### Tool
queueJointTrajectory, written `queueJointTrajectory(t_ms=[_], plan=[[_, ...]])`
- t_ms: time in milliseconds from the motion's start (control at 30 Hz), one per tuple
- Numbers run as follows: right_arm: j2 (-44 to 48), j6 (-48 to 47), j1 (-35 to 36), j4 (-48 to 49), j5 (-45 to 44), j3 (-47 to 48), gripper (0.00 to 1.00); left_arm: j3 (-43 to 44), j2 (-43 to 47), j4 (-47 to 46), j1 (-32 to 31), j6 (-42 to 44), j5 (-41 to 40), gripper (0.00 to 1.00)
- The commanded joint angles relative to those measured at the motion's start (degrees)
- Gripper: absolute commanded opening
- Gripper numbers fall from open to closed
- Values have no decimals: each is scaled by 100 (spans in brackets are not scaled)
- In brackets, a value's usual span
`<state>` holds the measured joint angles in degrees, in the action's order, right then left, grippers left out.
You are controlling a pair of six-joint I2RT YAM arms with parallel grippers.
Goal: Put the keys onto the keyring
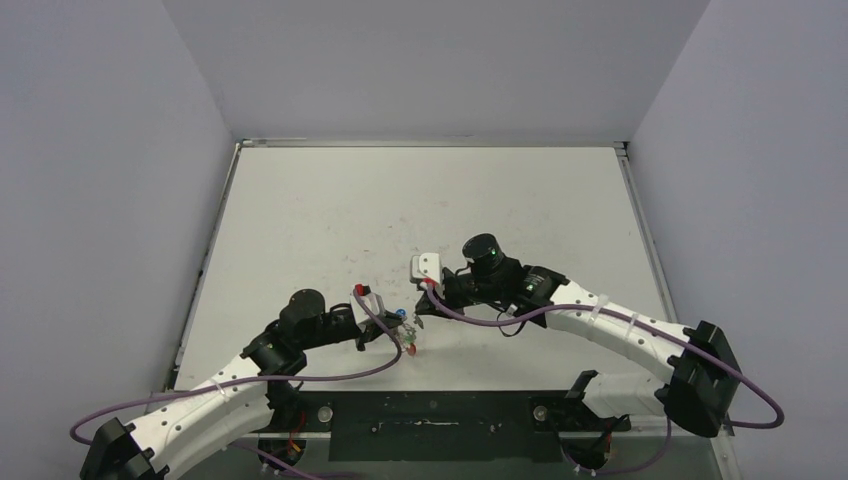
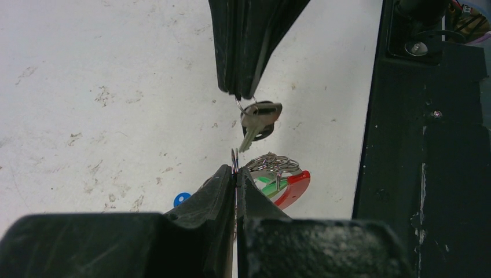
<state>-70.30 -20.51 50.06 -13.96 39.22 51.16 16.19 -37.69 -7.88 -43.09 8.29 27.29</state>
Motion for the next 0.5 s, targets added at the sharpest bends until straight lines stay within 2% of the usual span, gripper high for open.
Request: queueJointTrajectory(t_ms=[0, 467], plan=[[-208, -6, 274, 442, -184, 217, 0, 284, -8, -426, -7, -99, 110, 0], [-440, -243, 646, 376, -636, 426, 0, 254, -64, -514, -8, -164, 119, 0]])
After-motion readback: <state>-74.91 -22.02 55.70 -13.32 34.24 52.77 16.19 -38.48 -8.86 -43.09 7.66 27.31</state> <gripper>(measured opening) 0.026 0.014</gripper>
